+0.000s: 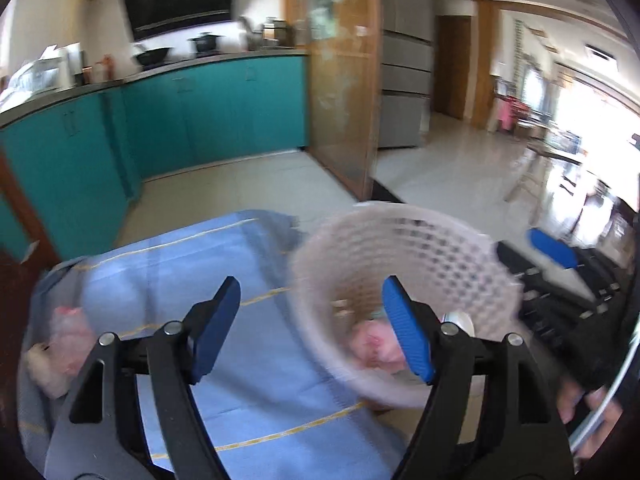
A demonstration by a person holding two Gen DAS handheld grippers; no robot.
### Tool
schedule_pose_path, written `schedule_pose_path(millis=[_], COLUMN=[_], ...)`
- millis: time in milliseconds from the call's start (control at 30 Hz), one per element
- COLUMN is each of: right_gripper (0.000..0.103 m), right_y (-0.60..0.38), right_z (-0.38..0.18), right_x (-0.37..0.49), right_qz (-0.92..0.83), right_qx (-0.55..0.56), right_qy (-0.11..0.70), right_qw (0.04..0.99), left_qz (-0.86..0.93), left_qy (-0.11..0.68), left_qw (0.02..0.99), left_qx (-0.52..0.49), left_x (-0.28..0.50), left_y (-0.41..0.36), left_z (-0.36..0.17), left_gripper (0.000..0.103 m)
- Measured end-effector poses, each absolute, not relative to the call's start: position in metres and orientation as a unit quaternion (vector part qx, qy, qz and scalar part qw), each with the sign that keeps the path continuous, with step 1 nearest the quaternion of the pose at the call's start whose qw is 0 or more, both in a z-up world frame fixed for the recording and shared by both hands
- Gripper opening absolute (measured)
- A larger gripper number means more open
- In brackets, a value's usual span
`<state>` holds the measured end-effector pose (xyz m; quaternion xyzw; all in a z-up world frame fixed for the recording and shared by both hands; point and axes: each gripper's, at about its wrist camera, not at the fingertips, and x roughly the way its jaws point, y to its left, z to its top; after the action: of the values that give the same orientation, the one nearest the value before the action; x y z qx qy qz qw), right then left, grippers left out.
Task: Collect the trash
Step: 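Carry the wrapper and cup over the basket and open both tools, then grasp the pink plastic bag with the right tool while the left tool reaches toward the white bundle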
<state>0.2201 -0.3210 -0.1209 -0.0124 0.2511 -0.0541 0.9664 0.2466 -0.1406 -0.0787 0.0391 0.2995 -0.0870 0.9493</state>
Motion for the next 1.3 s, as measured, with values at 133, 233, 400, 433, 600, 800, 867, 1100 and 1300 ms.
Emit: schedule_pose_path(millis=[133,233,400,433,600,800,867,1100,1300], right_gripper=[0.05,0.05,0.051,0.052,0.068,0.078,0.08,0.035,0.022], right_y=[-0.301,-0.266,-0.185,-0.16,-0.067,0.011,0.026,0.034,-0.013], right_z=[-0.119,-0.115,-0.116,-0.12,-0.137,-0.167,-0.177,-0.199,-0.178], right_x=[0.223,0.234,0.263,0.271,0.292,0.31,0.317,0.326,0.307], right_qz=[-0.007,0.049,0.201,0.23,0.312,0.353,0.359,0.362,0.324], right_qx=[-0.006,-0.02,-0.017,-0.021,-0.026,-0.019,-0.019,-0.038,-0.077], right_qy=[0.244,0.243,0.263,0.269,0.296,0.342,0.359,0.393,0.377], right_qw=[0.97,0.968,0.944,0.935,0.903,0.871,0.861,0.845,0.864], left_qz=[-0.008,0.055,0.125,0.134,0.153,0.164,0.166,0.167,0.155], left_qy=[0.303,0.312,0.309,0.306,0.291,0.284,0.288,0.292,0.288], left_qw=[0.952,0.948,0.943,0.942,0.944,0.944,0.943,0.941,0.945], left_qx=[0.03,0.027,0.018,0.017,0.013,0.029,0.023,0.011,0.005], left_x=[0.229,0.209,0.152,0.143,0.099,0.083,0.083,0.085,0.11], left_y=[-0.087,-0.045,0.019,0.028,0.06,0.073,0.078,0.086,0.09], left_z=[-0.088,-0.096,-0.095,-0.091,-0.073,-0.067,-0.068,-0.066,-0.064], left_gripper=[0.072,0.056,0.044,0.044,0.044,0.044,0.044,0.045,0.045])
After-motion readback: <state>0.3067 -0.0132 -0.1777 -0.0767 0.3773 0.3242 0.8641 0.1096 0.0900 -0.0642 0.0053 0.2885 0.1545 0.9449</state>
